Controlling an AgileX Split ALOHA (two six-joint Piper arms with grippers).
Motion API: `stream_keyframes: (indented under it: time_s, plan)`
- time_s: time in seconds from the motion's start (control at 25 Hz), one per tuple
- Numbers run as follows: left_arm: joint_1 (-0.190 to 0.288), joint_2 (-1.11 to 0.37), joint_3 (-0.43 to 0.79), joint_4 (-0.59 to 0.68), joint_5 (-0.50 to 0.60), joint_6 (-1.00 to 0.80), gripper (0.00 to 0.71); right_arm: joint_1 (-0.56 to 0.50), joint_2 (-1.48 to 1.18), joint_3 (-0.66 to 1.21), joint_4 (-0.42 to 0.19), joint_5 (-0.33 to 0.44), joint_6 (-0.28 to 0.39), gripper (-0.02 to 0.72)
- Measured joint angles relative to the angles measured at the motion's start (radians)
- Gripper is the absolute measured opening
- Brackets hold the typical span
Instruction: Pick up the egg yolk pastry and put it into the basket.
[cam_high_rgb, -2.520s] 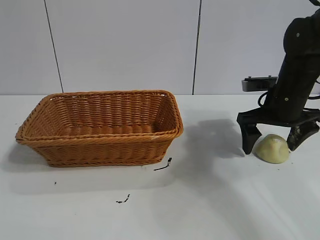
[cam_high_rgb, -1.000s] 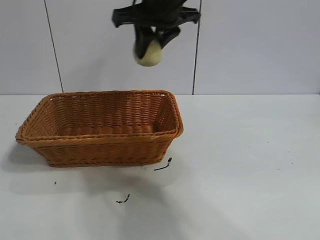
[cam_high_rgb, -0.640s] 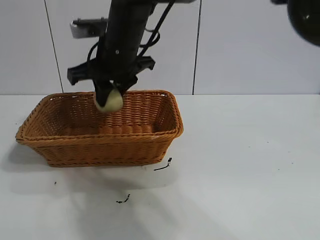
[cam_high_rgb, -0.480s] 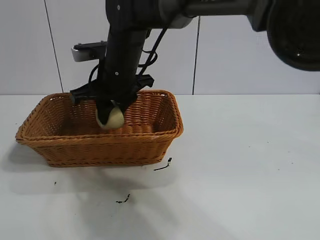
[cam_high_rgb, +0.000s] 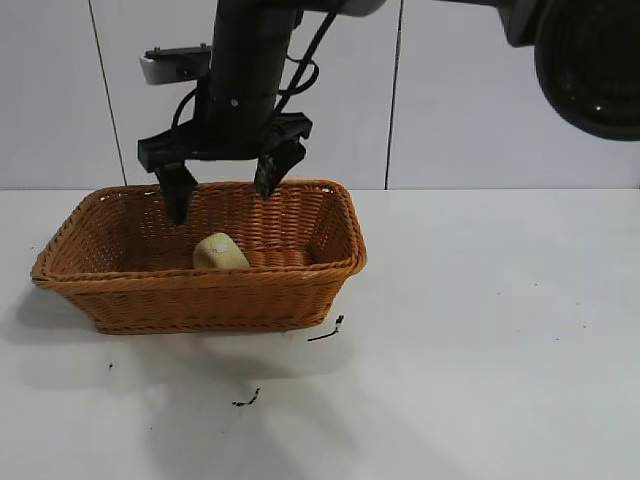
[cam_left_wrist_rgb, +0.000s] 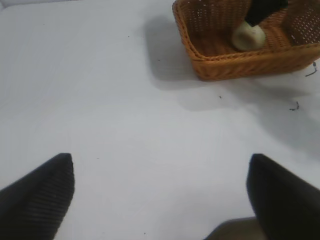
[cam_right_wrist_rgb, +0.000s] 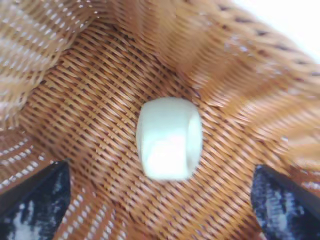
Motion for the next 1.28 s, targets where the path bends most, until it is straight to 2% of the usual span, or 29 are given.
stream_keyframes:
  time_s: [0.12, 0.28, 0.88, 1.08, 1.28]
  plan:
    - [0.0, 0.0, 0.0, 0.0, 0.0, 0.0, 0.696, -0.022, -0.032, -0.01, 0.001, 0.012, 0.0, 0.693]
    - [0.0, 0.0, 0.0, 0.0, 0.0, 0.0, 0.696, -0.104, -0.059, -0.01, -0.008, 0.018, 0.0, 0.693]
    - [0.0, 0.0, 0.0, 0.0, 0.0, 0.0, 0.696, -0.53, -0.066, -0.01, 0.009, 0.018, 0.0, 0.693]
    - [0.0, 0.0, 0.0, 0.0, 0.0, 0.0, 0.696, -0.6, -0.112, 0.011, 0.005, 0.019, 0.0, 0.693]
    - [0.0, 0.0, 0.0, 0.0, 0.0, 0.0, 0.696, -0.619, -0.203, 0.116, 0.001, 0.018, -0.018, 0.693]
